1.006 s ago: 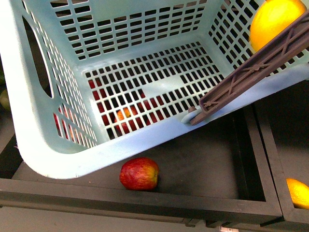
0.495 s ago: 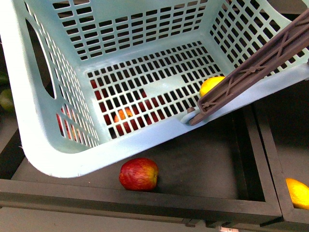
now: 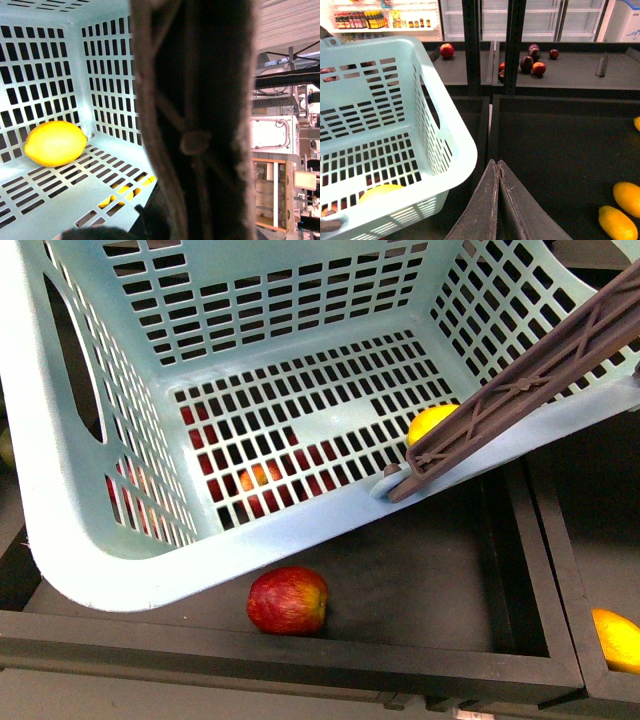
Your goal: Pick lemon and mango into basket
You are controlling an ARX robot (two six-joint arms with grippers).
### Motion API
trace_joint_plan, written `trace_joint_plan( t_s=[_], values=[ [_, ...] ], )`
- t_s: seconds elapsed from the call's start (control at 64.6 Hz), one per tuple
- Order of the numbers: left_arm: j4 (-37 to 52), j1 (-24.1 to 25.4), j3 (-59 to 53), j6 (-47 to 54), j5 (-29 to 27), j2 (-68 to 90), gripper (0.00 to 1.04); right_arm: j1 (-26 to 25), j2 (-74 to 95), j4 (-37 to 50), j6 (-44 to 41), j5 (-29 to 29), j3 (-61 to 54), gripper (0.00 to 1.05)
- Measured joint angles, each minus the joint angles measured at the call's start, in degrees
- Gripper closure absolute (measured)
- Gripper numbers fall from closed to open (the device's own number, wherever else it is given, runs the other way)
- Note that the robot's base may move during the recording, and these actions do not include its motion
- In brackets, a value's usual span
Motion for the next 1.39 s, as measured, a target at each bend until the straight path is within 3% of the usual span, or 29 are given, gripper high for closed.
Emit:
trace_joint_plan(
  t_s=[0.557, 1.394],
  values=[
    [0.0, -0.66, 0.0, 0.2, 0.24, 0.0, 1.0, 0.0, -1.01, -0.28, 0.09, 0.39, -0.24, 0.08],
    [0.0, -0.15, -0.09, -0.22, 0.11, -0.09, 1.0, 0.02, -1.16, -0.39, 0.09, 0.09, -0.59, 0.09]
  ],
)
